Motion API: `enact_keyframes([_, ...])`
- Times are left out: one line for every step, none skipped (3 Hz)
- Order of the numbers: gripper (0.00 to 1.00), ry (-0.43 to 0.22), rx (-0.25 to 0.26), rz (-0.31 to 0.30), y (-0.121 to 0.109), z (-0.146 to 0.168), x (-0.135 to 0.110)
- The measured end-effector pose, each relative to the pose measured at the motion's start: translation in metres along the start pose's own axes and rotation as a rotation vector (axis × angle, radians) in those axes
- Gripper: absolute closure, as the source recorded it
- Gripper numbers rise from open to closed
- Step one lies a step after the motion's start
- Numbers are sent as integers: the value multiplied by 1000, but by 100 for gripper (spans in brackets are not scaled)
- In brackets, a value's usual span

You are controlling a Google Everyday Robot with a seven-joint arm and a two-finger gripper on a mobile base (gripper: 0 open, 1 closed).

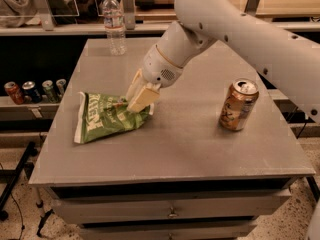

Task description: Move green jalapeno chip bag near water bottle

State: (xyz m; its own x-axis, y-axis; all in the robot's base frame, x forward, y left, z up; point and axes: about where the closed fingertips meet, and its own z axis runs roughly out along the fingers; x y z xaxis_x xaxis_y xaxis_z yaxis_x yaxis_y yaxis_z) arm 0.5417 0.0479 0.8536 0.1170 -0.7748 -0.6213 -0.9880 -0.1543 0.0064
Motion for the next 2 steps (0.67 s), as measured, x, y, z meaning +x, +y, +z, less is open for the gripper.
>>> enact_keyframes([100, -4, 23, -10, -4, -6, -3])
enact_keyframes([100, 4, 83, -20, -14, -24, -7])
